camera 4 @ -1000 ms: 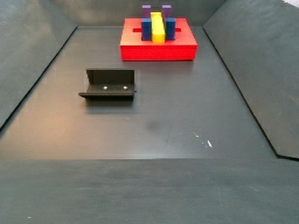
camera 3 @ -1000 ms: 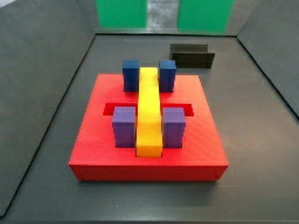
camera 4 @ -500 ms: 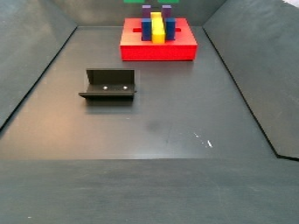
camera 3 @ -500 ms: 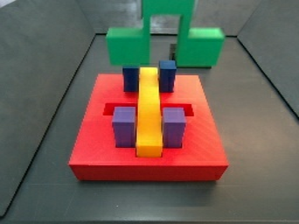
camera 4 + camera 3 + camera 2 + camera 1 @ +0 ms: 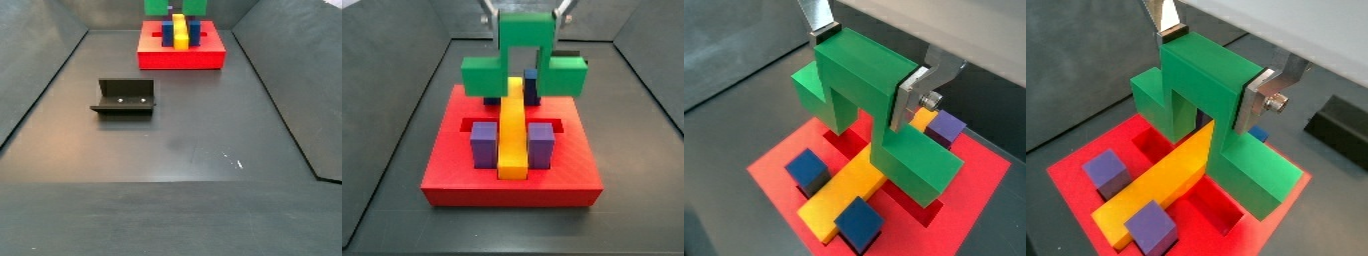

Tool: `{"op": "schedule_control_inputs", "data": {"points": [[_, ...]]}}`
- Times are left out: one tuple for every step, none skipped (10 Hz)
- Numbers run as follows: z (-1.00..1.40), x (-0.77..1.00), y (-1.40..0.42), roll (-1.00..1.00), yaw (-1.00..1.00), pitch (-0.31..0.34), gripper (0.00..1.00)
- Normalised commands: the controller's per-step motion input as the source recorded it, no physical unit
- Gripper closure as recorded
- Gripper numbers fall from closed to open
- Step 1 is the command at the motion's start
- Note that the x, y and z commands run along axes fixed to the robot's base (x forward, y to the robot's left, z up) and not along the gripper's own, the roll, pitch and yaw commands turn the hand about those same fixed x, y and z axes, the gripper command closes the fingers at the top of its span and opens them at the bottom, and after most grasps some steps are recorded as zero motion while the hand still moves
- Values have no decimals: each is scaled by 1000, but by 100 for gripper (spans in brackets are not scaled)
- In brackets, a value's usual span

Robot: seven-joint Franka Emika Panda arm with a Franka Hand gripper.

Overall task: Pick up the green object. Move up. Place the green object on the fixture. Regrasp the green object. Move to above the board. Insert the green object.
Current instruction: Insert the green object.

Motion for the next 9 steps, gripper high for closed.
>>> {"op": "schedule_control_inputs", "data": {"points": [[-320,0,-34,-24,46,-44,100],[-280,-14,-17,11,43,-47,100],[-260,-20,-6,16,54,-36,100],[-269,-26,-3,1,69,-40,100],[-263,0,-6,0,69,-43,100],[-260,-34,0,0,66,-50,100],[-209,-17,-29,64,57,-24,100],[-209,-49,-29,71,63,-27,100],[-177,-17,-34,53,71,-20,100]]}}
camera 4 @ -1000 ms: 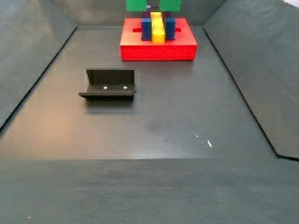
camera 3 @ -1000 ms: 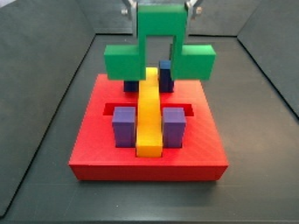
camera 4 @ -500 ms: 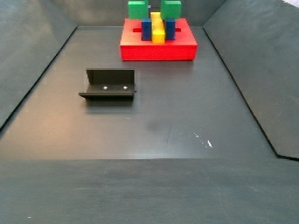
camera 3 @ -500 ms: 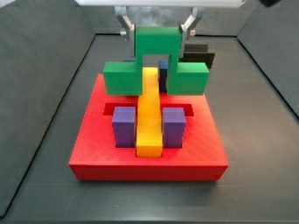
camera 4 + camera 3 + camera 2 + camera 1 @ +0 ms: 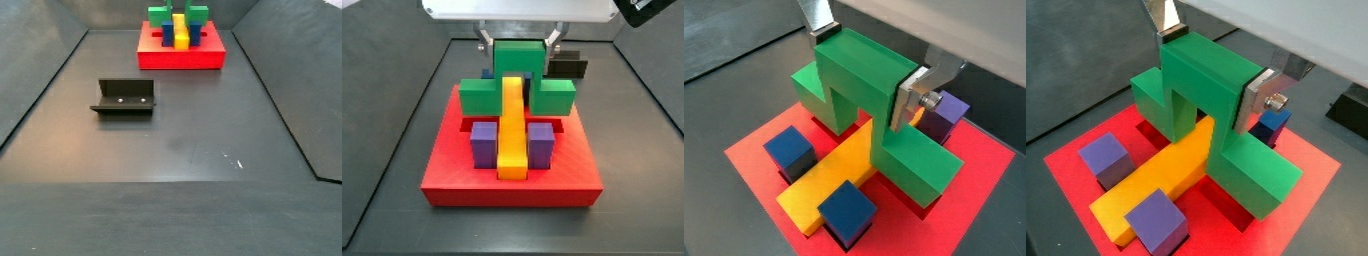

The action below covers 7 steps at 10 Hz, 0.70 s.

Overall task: Pick up the green object. Move up. Place the green object on the fixture. Regrasp the green object. Move to above the board. Insert the green object.
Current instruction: Insert the green object.

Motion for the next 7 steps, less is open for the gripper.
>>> {"op": "schedule_control_inputs", "data": {"points": [[-174,-17,-31,54,74,-14,100],[-14,-83,0,34,29,0,100],[220,-109,0,1,134,-30,100],[86,-163,0,74,163,-56,100],[0,-183,-20,83,97,-54,100],[-100,-174,-37,51,111,-76,100],[-183,-123,-71,27,111,-79,100]]}}
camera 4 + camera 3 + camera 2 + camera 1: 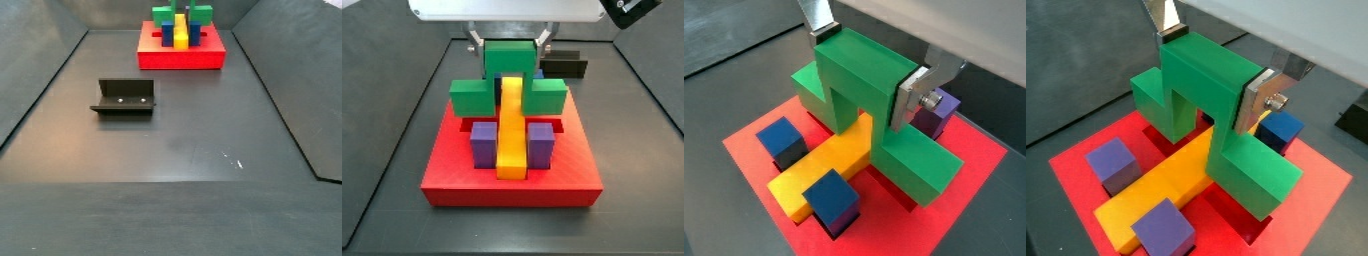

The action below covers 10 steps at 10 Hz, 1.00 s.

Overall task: Pick up the green object. Move up. Place the green object on the fixture. Regrasp the green object. Move to above the board. Insert the green object.
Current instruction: Insert the green object.

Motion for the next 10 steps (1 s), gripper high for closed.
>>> {"op": "schedule_control_inputs", "data": {"points": [[-249,-51,-89,4,109,-81,100],[-291,0,-151,0,69,-127,100],[-231,143,-154,0,46,-147,100],[-171,231,-120,0,23,-140,100],[-137,171,-71,0,6,-109,100],[-183,157,0,0,6,-106,100],[-194,114,0,47,9,-83,100],[-180,60,0,79,0,-59,100],[-146,26,14,90,0,-43,100],[-126,11,37,124,0,-29,100]]}}
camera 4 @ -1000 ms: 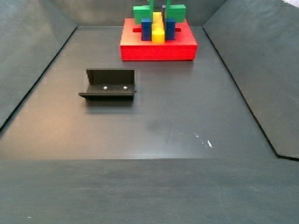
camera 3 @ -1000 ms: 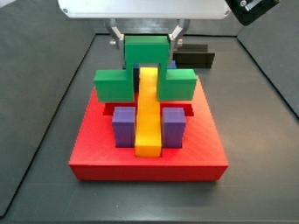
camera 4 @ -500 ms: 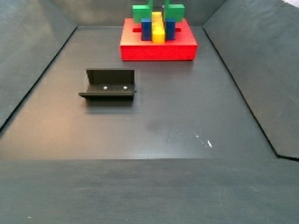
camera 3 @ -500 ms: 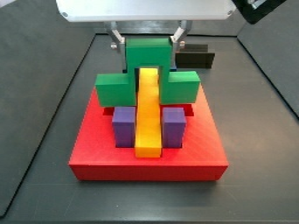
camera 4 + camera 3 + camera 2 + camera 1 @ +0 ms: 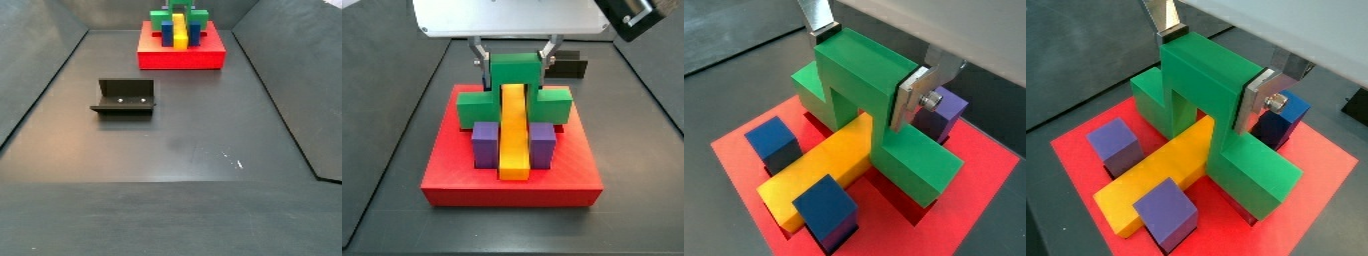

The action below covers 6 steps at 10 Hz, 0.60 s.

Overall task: Pick up the green object. Move up. Place the green object on the fixture. Regrasp the green object. Move to above the board. Insert the green object.
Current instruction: Insert the green object.

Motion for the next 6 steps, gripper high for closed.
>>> {"op": "schedule_control_inputs", "data": {"points": [[-166,89,71,224,-17,-24,100],[-123,63,9,227,-29,-9,100],[-40,0,0,174,-31,0,100],[-43,0,0,223,0,0,100],[-51,0,0,303,0,0,100],[-40,29,-40,380,-9,0,100]]}}
